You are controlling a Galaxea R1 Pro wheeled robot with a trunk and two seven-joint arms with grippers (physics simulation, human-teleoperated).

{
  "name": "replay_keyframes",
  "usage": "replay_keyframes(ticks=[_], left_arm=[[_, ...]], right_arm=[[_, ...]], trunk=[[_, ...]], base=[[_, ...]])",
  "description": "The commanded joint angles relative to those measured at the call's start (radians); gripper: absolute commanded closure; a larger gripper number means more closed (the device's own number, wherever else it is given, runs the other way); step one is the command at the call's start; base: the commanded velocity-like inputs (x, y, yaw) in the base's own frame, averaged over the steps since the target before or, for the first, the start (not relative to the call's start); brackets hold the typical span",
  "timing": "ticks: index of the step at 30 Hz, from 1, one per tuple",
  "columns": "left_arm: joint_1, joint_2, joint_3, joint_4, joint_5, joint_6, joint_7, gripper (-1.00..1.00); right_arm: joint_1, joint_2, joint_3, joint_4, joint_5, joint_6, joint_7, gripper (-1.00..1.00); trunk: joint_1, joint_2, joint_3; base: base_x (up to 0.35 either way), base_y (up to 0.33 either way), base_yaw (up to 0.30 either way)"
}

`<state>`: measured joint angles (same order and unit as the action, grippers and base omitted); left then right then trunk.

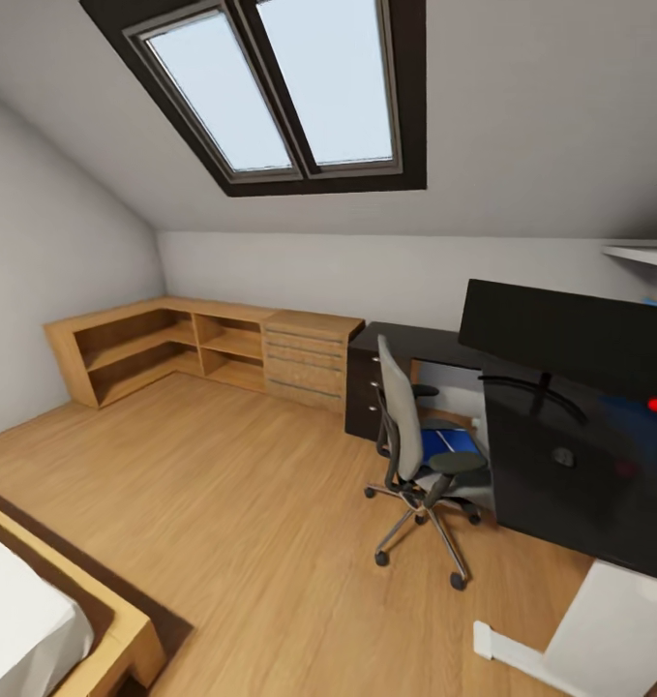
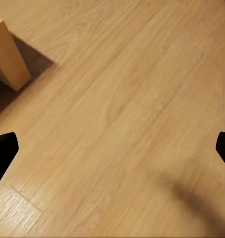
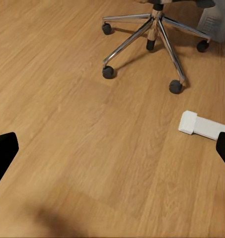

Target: In the bedroom, organize the workspace by keeping the computer under the desk, ensuring the monitor is on the desk, placing the keyboard on the desk next to the monitor, placing the mouse on the desk next to the keyboard, moving the folder from the swivel chair onto the desk next to the mouse, stacking the notebook on top of the folder with the pen on top of the notebook, and positioning the swivel chair next to the desk.

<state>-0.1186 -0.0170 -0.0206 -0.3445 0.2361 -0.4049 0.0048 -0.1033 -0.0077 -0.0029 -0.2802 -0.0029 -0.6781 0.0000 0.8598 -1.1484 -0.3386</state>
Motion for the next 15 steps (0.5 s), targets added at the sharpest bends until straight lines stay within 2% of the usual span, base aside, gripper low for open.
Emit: replay_keyframes(ticks=[1,11,15], left_arm=[[-0.001,0.0,-0.002,0.0,0.006,-0.003,0.0,-1.0],[0.0,0.0,-0.002,0.001,0.006,-0.003,0.001,-1.0],[0.0,0.0,-0.002,0.001,0.005,-0.003,0.001,-1.0]], right_arm=[[-0.001,0.0,0.0,0.001,0.0,-0.003,0.0,-1.0],[-0.001,0.0,0.0,0.001,0.0,-0.003,-0.001,-1.0],[0.0,0.0,0.0,0.001,0.0,-0.003,-0.001,-1.0]], trunk=[[0.0,-0.001,-0.001],[0.0,-0.001,-0.002],[0.0,-0.001,-0.006]], base=[[0.162,0.021,-0.27],[0.034,0.008,-0.268],[0.19,0.162,-0.209]])
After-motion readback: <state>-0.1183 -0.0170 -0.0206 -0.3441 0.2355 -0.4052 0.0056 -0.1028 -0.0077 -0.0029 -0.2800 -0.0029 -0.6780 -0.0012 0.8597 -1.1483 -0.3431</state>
